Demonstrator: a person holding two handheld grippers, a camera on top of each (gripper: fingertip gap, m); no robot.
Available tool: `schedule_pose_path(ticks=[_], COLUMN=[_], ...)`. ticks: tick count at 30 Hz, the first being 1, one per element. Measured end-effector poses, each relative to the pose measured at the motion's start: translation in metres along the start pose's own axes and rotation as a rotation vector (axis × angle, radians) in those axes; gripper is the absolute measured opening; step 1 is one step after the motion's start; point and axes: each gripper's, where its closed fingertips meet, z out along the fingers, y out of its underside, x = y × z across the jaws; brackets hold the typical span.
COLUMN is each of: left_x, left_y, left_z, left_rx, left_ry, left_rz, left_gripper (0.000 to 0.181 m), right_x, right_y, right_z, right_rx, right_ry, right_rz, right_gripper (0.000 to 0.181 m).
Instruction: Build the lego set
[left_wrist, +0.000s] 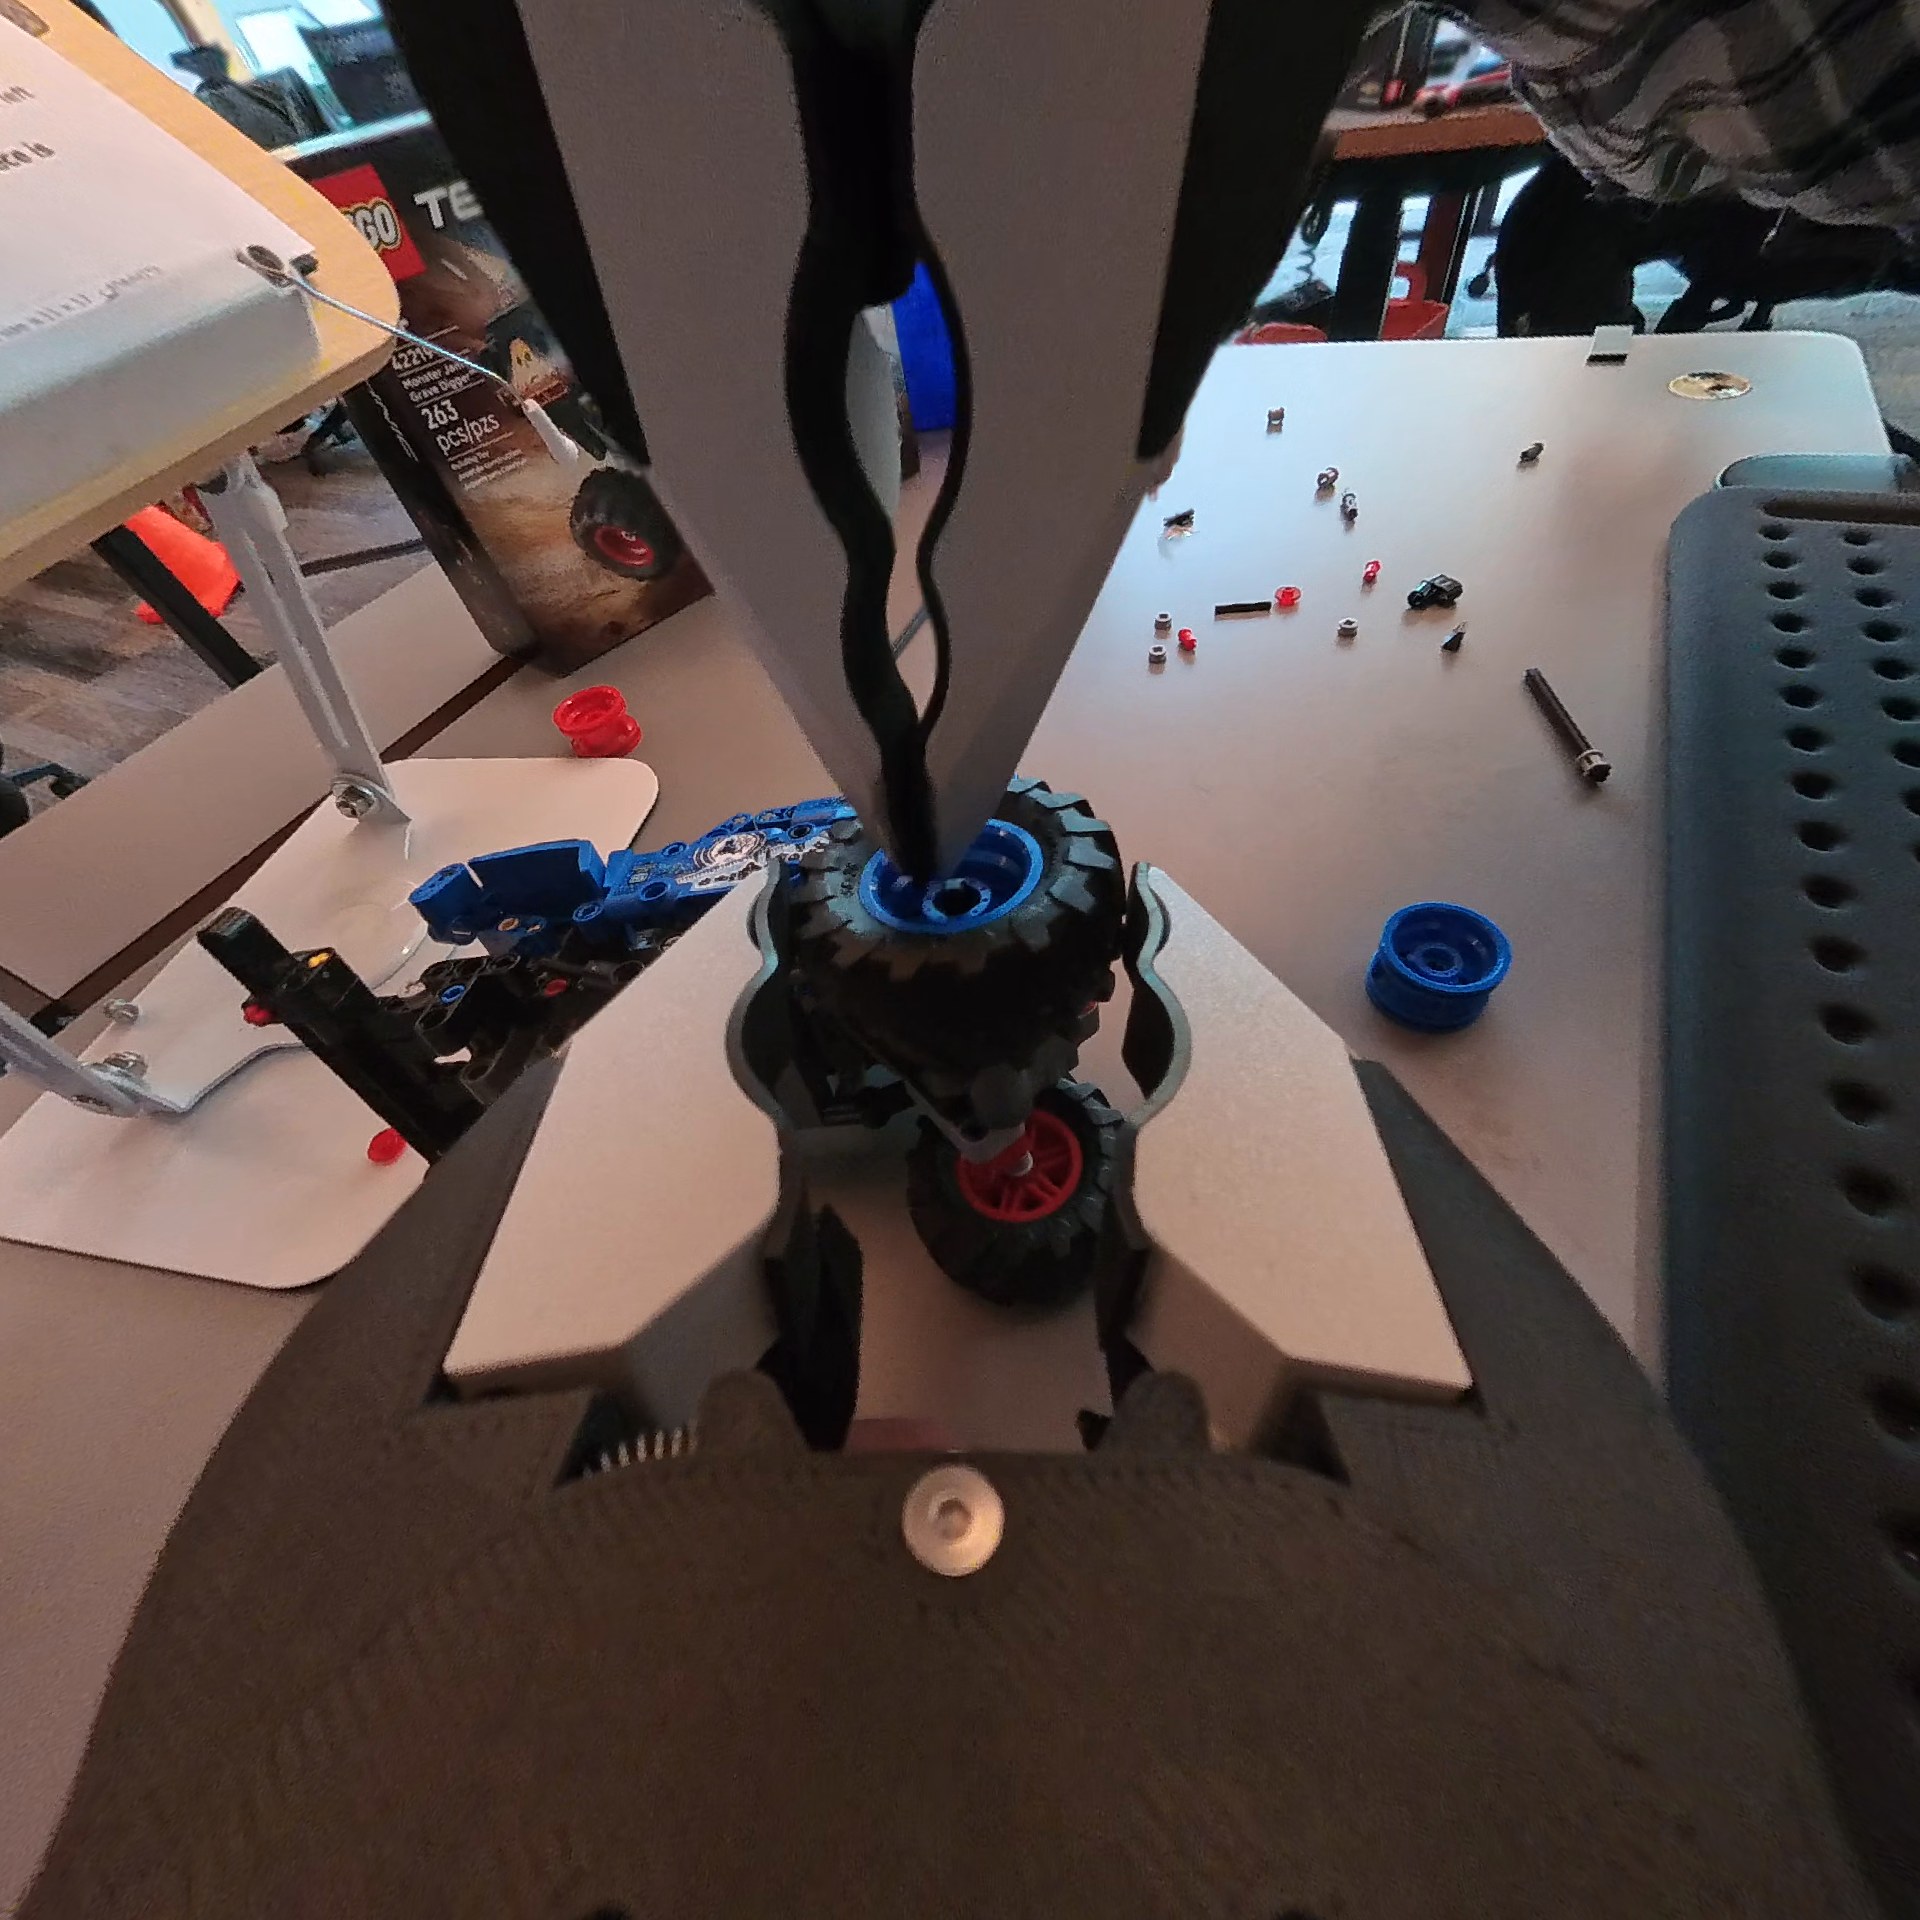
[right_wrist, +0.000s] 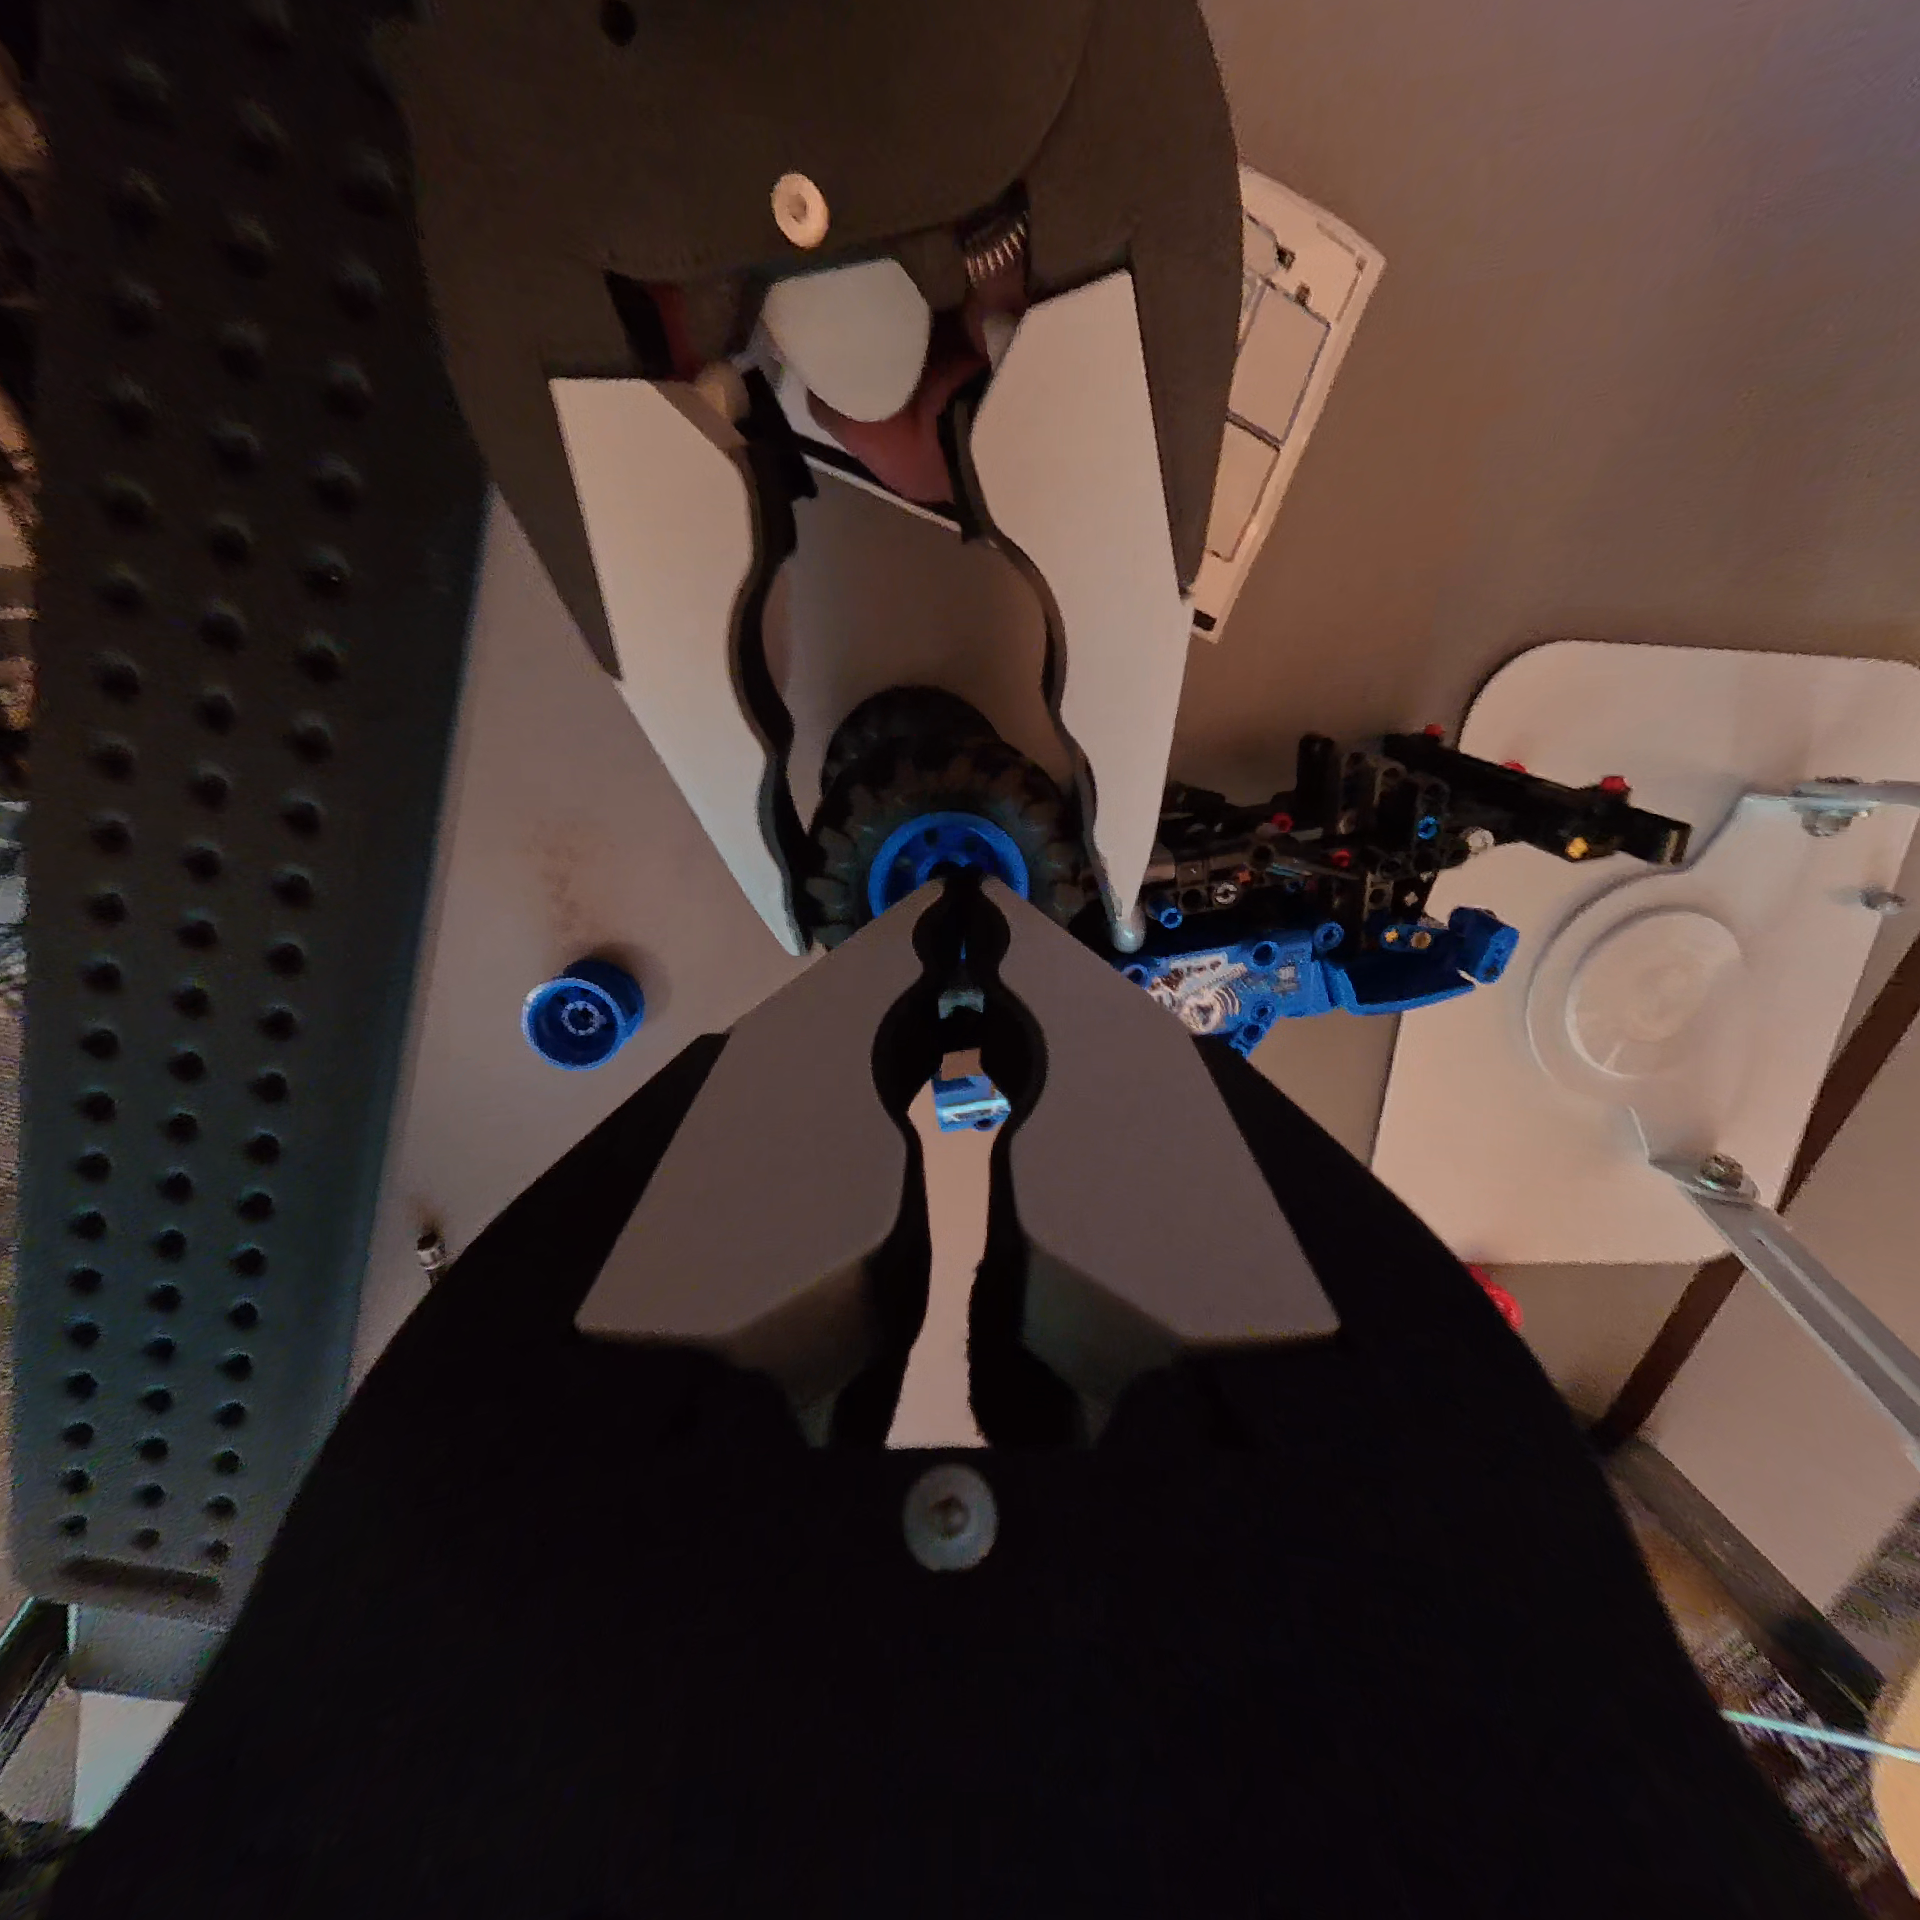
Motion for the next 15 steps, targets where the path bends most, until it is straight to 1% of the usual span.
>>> schedule_pose_path(ticks=[1, 8, 15], left_x=[0.0, 0.001, 0.0], left_y=[0.0, 0.001, 0.0], left_z=[0.0, 0.001, 0.001], left_rx=[0.003, 0.001, 0.015], left_ry=[0.003, 0.007, 0.009], left_rz=[-0.005, -0.001, -0.014], left_gripper=[0.063, 0.063, 0.063], right_x=[-0.002, -0.001, -0.001], right_y=[-0.002, 0.009, 0.007], right_z=[-0.001, 0.007, 0.003], right_rx=[0.015, -0.04, -0.003], right_ry=[-0.011, -0.016, -0.031], right_rz=[0.001, 0.007, 0.009], right_gripper=[0.0, 0.0, 0.0])
